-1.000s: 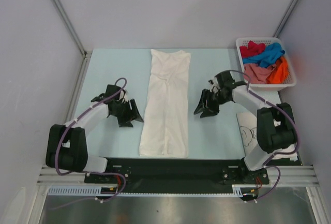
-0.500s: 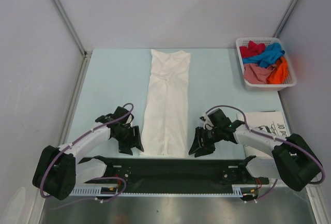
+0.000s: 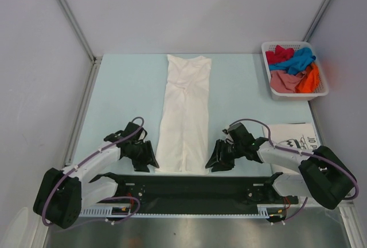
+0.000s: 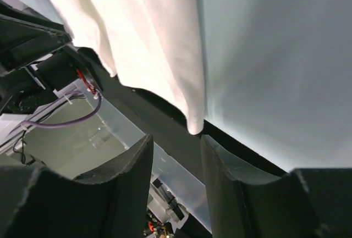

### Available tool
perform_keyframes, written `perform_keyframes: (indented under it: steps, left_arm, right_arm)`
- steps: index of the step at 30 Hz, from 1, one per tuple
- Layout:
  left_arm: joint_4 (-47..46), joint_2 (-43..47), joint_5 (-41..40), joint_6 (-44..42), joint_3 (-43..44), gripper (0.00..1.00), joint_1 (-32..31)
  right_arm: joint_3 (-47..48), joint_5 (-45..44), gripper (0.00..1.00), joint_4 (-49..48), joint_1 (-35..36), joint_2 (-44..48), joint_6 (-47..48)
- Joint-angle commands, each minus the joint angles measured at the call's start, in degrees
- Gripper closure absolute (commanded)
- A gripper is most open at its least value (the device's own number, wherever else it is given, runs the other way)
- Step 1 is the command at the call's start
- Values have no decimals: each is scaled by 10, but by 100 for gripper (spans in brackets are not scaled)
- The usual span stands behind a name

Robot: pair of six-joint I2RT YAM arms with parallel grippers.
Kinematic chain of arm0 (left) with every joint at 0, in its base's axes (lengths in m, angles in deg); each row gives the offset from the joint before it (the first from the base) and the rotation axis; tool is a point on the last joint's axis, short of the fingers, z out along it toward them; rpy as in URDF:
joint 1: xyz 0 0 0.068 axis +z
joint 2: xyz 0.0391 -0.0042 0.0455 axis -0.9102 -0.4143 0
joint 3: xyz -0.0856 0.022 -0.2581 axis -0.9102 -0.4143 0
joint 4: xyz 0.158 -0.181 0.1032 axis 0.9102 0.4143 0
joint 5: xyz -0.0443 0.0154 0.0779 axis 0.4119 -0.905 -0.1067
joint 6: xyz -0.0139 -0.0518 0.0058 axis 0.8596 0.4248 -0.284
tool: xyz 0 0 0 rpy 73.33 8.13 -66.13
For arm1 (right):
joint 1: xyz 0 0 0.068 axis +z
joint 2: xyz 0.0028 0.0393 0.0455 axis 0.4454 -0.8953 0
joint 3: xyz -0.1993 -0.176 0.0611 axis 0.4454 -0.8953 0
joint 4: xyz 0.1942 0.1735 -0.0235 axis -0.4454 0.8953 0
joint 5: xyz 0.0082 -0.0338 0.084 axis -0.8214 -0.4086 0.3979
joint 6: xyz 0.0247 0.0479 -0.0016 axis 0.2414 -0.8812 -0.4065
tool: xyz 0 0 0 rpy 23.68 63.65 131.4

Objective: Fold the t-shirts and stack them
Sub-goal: Fold the tshirt

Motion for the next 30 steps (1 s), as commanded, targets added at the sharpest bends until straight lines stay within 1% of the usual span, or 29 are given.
perform_keyframes:
  steps: [1,3,5,9,13,17,20,24,30]
  left_arm:
    - [-39,12,-5,26,-10,47,-5]
    - [-43,22,-17,34,-11,48,-5]
    - [-45,30,-30,42,-11,48,-5]
    - [-48,43,-51,60,-19,46,-7]
    - [-55,33,-49,60,-22,47,-16]
    - [-49,41,-74,72,-24,48,-38]
    - [-49,48,-87,78,-21,48,-48]
    - [-41,60,-100,88,-26,48,-60]
    - [-21,54,-102,86,-22,52,-63]
  right_arm:
    - [0,-41,55,-9,6,-10,-6]
    - [3,-62,55,19,5,-9,2]
    - [-2,-78,55,19,6,3,3]
    - [-9,-83,54,-8,4,-7,-8]
    - [-15,-85,54,-33,7,-19,-16]
    - [-27,-96,53,-49,8,-25,-25]
    - [-31,-99,54,-52,12,-26,-14]
    - [-47,-103,54,-56,19,-4,-31]
    - [-71,-108,55,-62,28,29,-61]
